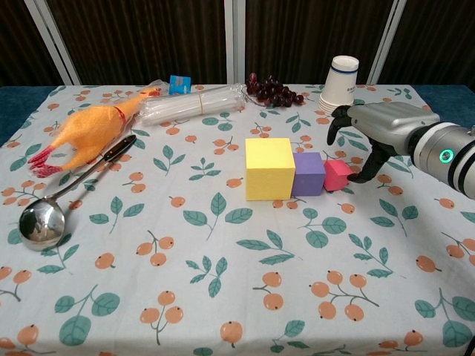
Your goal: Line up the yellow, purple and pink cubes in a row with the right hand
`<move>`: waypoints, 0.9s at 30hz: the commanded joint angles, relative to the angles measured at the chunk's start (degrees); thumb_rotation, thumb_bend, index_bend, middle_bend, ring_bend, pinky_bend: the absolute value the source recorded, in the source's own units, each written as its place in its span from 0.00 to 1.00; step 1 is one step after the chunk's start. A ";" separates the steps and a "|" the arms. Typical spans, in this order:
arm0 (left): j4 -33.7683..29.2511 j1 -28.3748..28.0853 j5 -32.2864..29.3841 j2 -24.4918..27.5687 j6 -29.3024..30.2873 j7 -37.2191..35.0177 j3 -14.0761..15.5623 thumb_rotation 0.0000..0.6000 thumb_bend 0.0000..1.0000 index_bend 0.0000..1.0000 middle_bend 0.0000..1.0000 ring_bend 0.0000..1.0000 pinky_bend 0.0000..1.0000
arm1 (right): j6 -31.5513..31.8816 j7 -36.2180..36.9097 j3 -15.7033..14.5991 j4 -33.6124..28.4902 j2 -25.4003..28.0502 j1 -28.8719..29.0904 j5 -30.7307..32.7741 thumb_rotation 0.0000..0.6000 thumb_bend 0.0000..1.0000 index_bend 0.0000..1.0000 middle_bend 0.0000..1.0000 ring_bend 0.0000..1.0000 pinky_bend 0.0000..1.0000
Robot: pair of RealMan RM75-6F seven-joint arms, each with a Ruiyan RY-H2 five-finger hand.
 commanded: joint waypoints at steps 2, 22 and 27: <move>-0.11 0.15 -0.21 0.13 0.09 0.00 -0.03 1.00 0.09 0.22 0.23 0.18 0.21 | -0.86 0.18 0.48 1.37 -1.24 0.84 0.01 1.00 0.13 0.28 0.03 0.00 0.00; -0.37 0.00 -0.53 0.15 -0.48 0.41 -0.08 1.00 0.09 0.22 0.23 0.18 0.21 | -1.53 3.54 0.16 0.35 4.41 -0.77 -1.08 1.00 0.13 0.28 0.02 0.00 0.00; -0.92 0.19 -0.51 0.29 -0.12 0.99 -0.02 1.00 0.09 0.22 0.23 0.18 0.21 | -4.59 4.60 0.72 5.22 2.19 0.56 -0.01 1.00 0.11 0.28 0.02 0.00 0.00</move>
